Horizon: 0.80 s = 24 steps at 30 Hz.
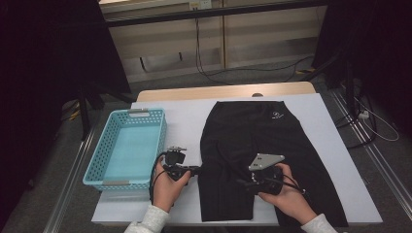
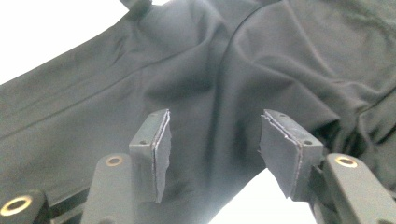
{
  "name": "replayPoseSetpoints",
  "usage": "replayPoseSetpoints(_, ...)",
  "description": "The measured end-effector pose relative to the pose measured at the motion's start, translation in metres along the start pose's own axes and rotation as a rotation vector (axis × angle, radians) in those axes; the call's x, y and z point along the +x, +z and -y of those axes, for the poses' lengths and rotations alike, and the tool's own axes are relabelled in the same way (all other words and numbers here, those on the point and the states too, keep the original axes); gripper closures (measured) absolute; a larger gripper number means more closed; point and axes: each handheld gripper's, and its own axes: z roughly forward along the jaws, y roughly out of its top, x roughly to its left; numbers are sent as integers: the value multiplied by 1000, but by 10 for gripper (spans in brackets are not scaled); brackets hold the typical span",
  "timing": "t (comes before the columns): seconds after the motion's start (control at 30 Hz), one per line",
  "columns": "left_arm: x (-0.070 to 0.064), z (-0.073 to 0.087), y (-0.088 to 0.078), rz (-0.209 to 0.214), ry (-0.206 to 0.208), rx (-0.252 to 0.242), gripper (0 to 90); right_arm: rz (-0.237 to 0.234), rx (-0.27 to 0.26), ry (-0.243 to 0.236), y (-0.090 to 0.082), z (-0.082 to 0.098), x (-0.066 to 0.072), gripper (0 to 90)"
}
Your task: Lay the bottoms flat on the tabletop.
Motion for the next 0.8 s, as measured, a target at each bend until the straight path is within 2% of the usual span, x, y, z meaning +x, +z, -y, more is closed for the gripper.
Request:
replayPoseSetpoints(0.07,1,-2,2,-12,20,-40,574,-6,14,-1,2,2,1,487)
replayPoseSetpoints(0.13,1,-4,5,9,22,-51,551,-9,34,-1,5,6,2,519)
replayPoseSetpoints(0.23,0,-8,12,-16,42,-69,495,-6,62,-4,8,10,2,593)
replayPoseSetpoints(0.27,0,-9,14,-18,43,-70,488,-7,55,11,8,10,2,615)
replayPoseSetpoints(0.33,2,-12,19,-36,44,-77,482,-3,64,14,6,10,1,732)
replayPoseSetpoints(0.4,2,-14,25,-17,25,-62,513,-4,68,23,4,11,0,802)
replayPoseSetpoints(0.47,2,-14,29,-32,34,-66,513,-31,71,29,3,12,0,866)
replayPoseSetpoints(0.57,1,-17,32,-30,6,-73,590,-43,74,30,2,14,1,881)
replayPoseSetpoints(0.67,2,-17,35,-32,0,-73,718,-55,79,23,-1,15,3,891)
replayPoseSetpoints(0.8,0,-18,40,-8,-3,-60,849,-47,77,29,-2,16,3,891)
